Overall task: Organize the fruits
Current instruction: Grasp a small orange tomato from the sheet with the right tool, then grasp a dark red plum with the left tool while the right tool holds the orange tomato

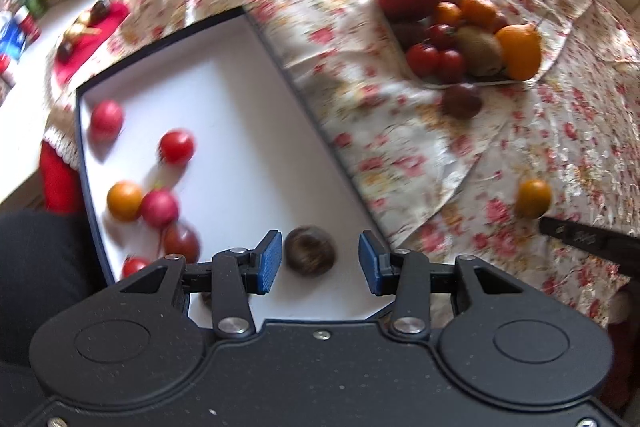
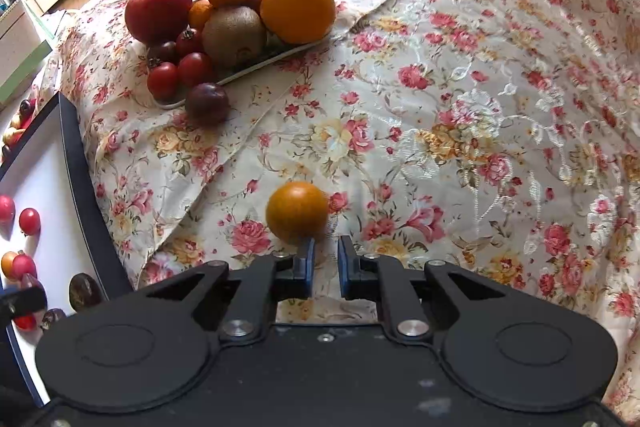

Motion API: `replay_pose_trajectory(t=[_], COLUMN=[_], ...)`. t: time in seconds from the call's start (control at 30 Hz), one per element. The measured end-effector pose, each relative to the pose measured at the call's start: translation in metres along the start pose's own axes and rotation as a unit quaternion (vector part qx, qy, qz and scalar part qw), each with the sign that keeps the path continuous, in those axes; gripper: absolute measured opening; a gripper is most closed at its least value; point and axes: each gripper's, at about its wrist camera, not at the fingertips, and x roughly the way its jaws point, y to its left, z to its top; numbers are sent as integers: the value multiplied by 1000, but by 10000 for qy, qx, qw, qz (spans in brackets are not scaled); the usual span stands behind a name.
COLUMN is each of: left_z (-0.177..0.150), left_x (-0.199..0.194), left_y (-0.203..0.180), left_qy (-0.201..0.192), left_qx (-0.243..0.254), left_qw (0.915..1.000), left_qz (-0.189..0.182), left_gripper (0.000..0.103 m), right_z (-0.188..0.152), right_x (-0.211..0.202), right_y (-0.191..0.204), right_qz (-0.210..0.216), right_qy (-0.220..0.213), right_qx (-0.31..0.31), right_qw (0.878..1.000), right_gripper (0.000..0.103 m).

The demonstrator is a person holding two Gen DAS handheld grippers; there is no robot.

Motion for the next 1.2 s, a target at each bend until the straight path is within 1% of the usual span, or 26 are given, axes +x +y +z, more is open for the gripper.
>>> replay_pose_trajectory(t=[0.1,0.2,0.33,0.5,0.53,0.63,0.67,0.93,1.2], left_z=[15,30,49,63,65,71,72,89,99], left_x=[4,15,36,60,64,71,74,83,94], left_y=[-18,-39,-65,-93,-98,-106,-109,-117,-117], left_qy=[46,175,363,378,398,468,492,460,426], left_qx=[118,321,336,366,352,336,334,312,130], left_qw=[9999,9993,9987,9985,9985,9981,9981,9981,9985], left_qz=[-56,-72,-143,-140,-164,-202,-190,-264,-313], left_gripper=[50,50,50,50,50,50,50,50,50], right_z=[4,4,4,0,-1,-3,-3,-3,-3], right_x=[11,19,19,19,19,17,17,16,17], right_y=[-10,-23,-28,-26,-25,-25,-26,-31,-36], right_qz=[77,206,361,370,358,441,482,631,741], right_qy=[140,201,197,78,56,30,29,34,37], right_qx=[259,468,422,299,259,231,240,272,309], right_qw=[9995,9985,9983,9988,9990,9988,9985,9976,9968], right_gripper=[17,16,16,17,19,26,26,26,26])
